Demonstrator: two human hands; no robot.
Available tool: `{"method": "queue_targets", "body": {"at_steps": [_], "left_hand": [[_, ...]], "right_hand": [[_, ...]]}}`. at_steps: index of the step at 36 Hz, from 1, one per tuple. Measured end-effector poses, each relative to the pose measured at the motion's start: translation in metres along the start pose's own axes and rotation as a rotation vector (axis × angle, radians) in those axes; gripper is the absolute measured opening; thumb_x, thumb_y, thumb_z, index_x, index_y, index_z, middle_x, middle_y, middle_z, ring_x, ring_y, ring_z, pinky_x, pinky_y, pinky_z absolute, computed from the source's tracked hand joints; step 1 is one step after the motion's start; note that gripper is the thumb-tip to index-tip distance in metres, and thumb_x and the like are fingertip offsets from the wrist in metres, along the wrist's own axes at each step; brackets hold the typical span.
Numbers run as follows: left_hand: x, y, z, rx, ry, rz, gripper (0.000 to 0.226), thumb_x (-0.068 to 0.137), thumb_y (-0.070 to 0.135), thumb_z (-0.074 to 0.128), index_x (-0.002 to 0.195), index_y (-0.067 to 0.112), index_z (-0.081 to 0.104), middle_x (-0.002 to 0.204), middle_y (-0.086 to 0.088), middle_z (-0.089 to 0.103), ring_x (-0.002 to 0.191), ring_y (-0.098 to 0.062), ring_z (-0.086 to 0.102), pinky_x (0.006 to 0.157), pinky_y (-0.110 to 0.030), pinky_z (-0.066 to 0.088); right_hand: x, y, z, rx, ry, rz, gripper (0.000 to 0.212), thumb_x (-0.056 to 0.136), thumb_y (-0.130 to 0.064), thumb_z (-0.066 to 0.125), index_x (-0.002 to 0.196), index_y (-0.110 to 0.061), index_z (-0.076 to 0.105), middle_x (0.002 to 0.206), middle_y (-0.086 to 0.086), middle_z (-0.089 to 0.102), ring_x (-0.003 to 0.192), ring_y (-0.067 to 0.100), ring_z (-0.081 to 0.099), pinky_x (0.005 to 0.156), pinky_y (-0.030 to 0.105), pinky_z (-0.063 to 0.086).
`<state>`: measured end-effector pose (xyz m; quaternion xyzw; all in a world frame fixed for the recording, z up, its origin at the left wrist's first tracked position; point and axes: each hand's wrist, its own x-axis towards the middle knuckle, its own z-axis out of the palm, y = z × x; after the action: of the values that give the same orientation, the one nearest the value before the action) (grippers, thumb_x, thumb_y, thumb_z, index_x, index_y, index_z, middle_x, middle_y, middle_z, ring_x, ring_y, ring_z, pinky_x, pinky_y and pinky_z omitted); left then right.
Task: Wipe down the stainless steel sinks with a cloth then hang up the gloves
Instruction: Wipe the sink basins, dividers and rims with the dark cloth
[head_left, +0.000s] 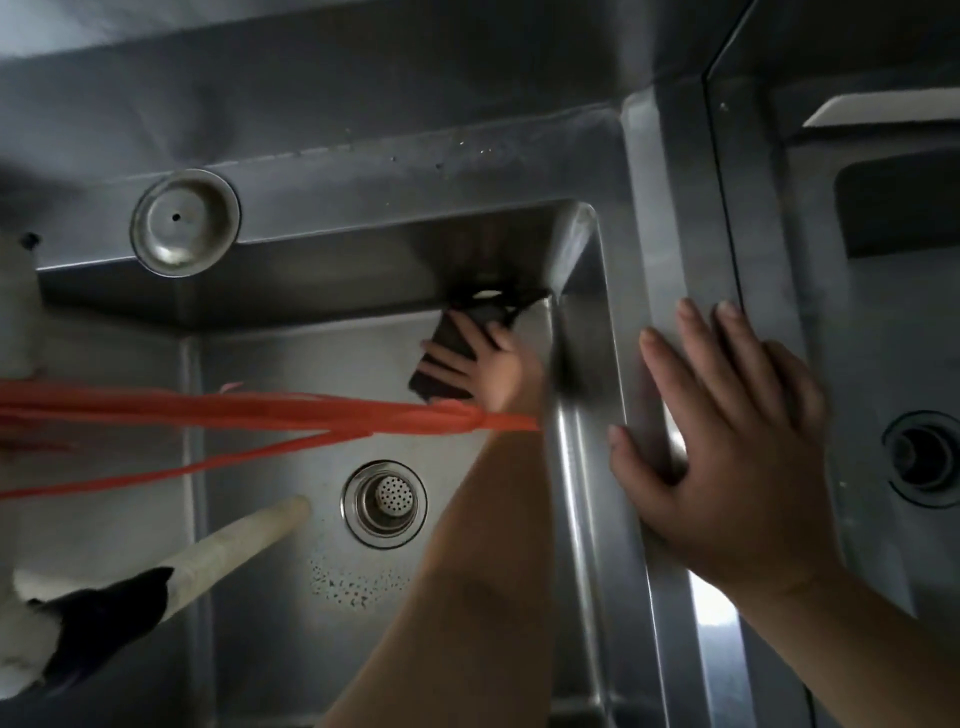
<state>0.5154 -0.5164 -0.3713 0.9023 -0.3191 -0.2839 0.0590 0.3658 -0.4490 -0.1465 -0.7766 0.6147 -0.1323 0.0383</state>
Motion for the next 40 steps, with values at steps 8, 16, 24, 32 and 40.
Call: {"method": "queue_targets", "body": {"at_steps": [8,16,24,32,40], "left_hand": [[-0.027,0.016,0.009,0.053,-0.12,0.185,0.055,0.098,0.055,0.024,0.152,0.05,0.013,0.167,-0.003,-0.007,0.151,-0.029,-0.018,0.113,-0.058,-0.02],[-0.018,-0.034,-0.003,0.42,-0.252,0.566,0.058,0.095,0.057,0.014,0.151,0.051,0.003,0.165,-0.001,-0.019,0.147,-0.026,-0.03,0.102,-0.055,-0.034],[-0.079,-0.124,0.005,0.557,-0.278,0.778,0.055,0.095,0.06,0.003,0.149,0.05,-0.004,0.164,0.001,-0.022,0.14,-0.021,-0.041,0.108,-0.058,-0.029],[-0.156,-0.248,-0.014,0.686,-0.419,1.352,0.05,0.097,0.056,0.032,0.145,0.047,0.041,0.164,-0.01,0.019,0.152,-0.034,0.008,0.117,-0.068,0.007],[-0.147,-0.291,-0.036,0.803,-0.543,1.66,0.052,0.095,0.057,0.024,0.147,0.053,0.029,0.164,-0.006,0.021,0.152,-0.033,0.015,0.116,-0.066,0.007]], "right_hand": [[0.0,0.001,-0.001,-0.005,-0.013,0.004,0.062,0.089,-0.046,0.054,0.141,-0.012,0.052,0.155,0.008,0.039,0.147,0.027,0.028,0.115,0.051,0.024],[0.001,-0.001,-0.004,-0.051,-0.097,0.022,0.065,0.089,-0.049,0.049,0.144,-0.015,0.046,0.159,0.007,0.032,0.15,0.027,0.021,0.117,0.05,0.021],[-0.001,-0.005,-0.006,-0.084,-0.124,0.043,0.066,0.089,-0.052,0.047,0.145,-0.017,0.044,0.16,0.006,0.028,0.15,0.027,0.02,0.119,0.047,0.018],[-0.007,-0.013,-0.01,-0.168,-0.139,0.059,0.063,0.091,-0.051,0.041,0.142,-0.016,0.046,0.159,0.007,0.031,0.148,0.028,0.024,0.118,0.046,0.022],[-0.055,-0.064,0.002,-0.181,-0.155,0.222,0.048,0.091,-0.033,0.044,0.138,-0.024,0.048,0.162,0.007,0.025,0.15,0.036,0.013,0.118,0.059,0.01]]}}
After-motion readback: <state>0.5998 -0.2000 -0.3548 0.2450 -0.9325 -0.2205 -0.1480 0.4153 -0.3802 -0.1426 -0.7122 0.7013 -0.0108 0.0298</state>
